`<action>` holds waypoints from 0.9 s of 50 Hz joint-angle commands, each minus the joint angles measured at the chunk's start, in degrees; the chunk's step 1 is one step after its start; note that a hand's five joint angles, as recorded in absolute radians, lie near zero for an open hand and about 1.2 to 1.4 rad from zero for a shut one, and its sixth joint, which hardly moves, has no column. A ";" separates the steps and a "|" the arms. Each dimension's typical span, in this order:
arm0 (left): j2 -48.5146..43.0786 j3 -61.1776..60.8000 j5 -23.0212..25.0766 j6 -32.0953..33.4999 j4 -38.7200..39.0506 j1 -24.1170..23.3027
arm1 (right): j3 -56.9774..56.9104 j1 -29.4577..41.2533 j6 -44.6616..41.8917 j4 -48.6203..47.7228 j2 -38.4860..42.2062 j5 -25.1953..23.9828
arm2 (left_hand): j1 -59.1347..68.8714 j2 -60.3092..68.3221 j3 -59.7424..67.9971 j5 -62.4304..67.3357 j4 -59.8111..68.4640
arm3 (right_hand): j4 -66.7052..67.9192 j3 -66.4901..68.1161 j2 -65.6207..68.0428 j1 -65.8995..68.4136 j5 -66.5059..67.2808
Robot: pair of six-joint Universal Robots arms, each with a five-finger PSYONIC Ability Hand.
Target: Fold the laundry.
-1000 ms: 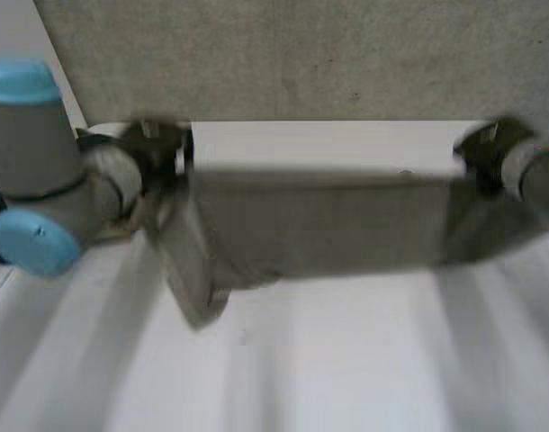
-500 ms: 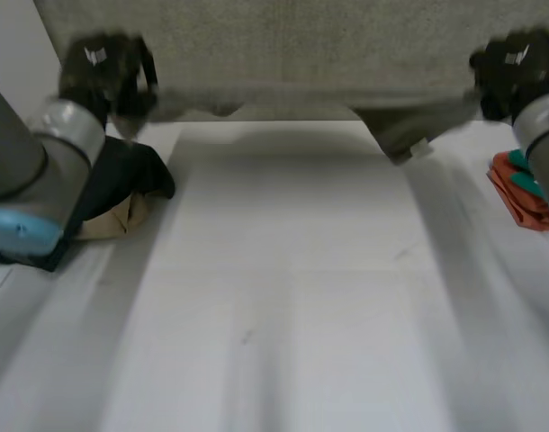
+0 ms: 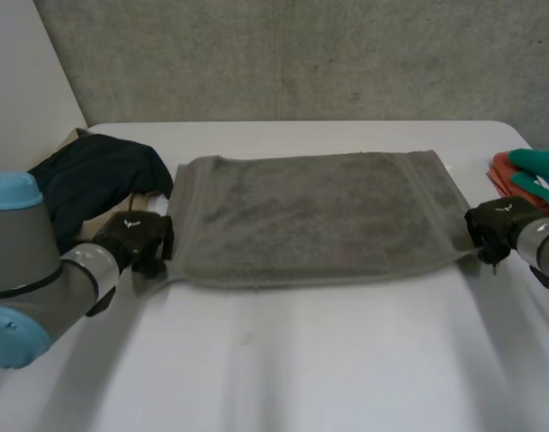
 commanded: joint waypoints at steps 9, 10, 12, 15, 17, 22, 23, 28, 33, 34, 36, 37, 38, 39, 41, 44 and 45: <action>11.80 -6.35 -0.50 17.35 -34.74 0.55 | 11.82 -9.96 -37.16 35.36 -14.84 1.90 | 15.27 11.52 11.83 12.27 11.48 | 11.52 12.00 12.37 15.31 13.31; 11.62 -5.83 -0.59 17.88 -34.76 0.20 | 11.29 -9.43 -36.47 33.95 -14.49 1.72 | 15.27 11.52 11.83 12.27 11.48 | 11.52 12.00 12.37 15.31 13.31; 10.31 -2.42 -1.29 18.76 -32.40 -0.77 | 8.76 -7.42 -32.97 28.44 -12.39 1.72 | 15.27 11.52 11.83 12.27 11.48 | 11.52 12.00 12.37 15.31 13.31; 7.32 3.83 -2.87 16.84 -28.26 -2.17 | 4.97 -4.95 -28.30 22.88 -9.57 1.55 | 15.27 11.52 11.83 12.27 11.48 | 11.52 12.00 12.37 15.31 13.31; 5.48 7.17 -3.75 15.09 -26.07 -3.05 | 3.21 -3.72 -26.10 20.15 -8.16 1.55 | 15.27 11.52 11.83 12.27 11.48 | 11.52 12.00 12.37 15.31 13.31; -4.36 19.65 -7.35 10.16 -19.65 -5.60 | -3.29 -0.47 -20.12 9.35 -1.66 1.02 | 15.27 11.52 11.83 12.27 11.48 | 11.52 12.00 12.37 15.31 13.31; -5.85 21.32 -8.14 9.81 -19.12 -6.04 | -3.91 -0.11 -19.59 8.02 -0.95 0.93 | 15.27 11.52 11.83 12.27 11.48 | 11.52 12.00 12.37 15.31 13.31; -15.17 32.13 -13.15 10.41 -18.59 -7.54 | -8.83 2.00 -18.18 -0.68 4.67 0.76 | 15.27 11.52 11.83 12.27 11.48 | 11.52 12.00 12.37 15.31 13.31; -21.86 40.57 -15.27 12.52 -17.71 -8.42 | -13.58 3.93 -18.26 -8.33 10.12 1.28 | 15.27 11.52 11.83 12.27 11.48 | 11.52 12.00 12.37 15.31 13.31; -23.17 42.59 -15.36 12.96 -17.01 -8.59 | -14.80 4.28 -18.44 -10.08 11.43 1.46 | 15.27 11.52 11.83 12.27 11.48 | 11.52 12.00 12.37 15.31 13.31; -24.32 44.18 -15.18 13.05 -16.31 -8.68 | -15.95 4.64 -18.44 -11.76 12.76 1.81 | 15.27 11.52 11.83 12.27 11.48 | 11.52 12.00 12.37 15.31 13.31; -24.76 44.89 -15.10 13.31 -15.87 -8.77 | -16.48 4.81 -18.35 -12.46 13.20 2.07 | 15.27 11.52 11.83 12.27 11.48 | 11.52 12.00 12.37 15.31 13.31; -25.46 46.20 -14.83 13.58 -14.64 -9.03 | -17.53 5.16 -18.09 -14.12 14.25 2.68 | 15.27 11.52 11.83 12.27 11.48 | 11.52 12.00 12.37 15.31 13.31; -25.73 46.82 -14.74 13.41 -13.93 -9.21 | -18.06 5.34 -17.92 -14.75 14.78 3.04 | 15.27 11.52 11.83 12.27 11.48 | 11.52 12.00 12.37 15.31 13.31; -26.34 47.61 -14.74 13.58 -11.48 -9.47 | -19.55 5.86 -17.13 -17.46 16.36 4.26 | -2.53 -6.28 -5.97 -5.53 -6.32 | -23.31 -22.83 -22.45 -19.52 -21.52; -26.44 47.35 -15.36 13.58 -7.78 -10.44 | -20.79 7.36 -16.68 -20.28 18.65 6.81 | -54.73 -58.48 -58.17 -57.73 -58.52 | -54.45 -53.98 -53.60 -50.67 -52.66; -25.83 46.74 -15.79 13.49 -5.95 -10.87 | -21.05 7.62 -16.86 -21.60 19.00 8.56 | -54.73 -58.48 -58.17 -57.73 -58.52 | -58.48 -58.00 -57.63 -54.69 -56.69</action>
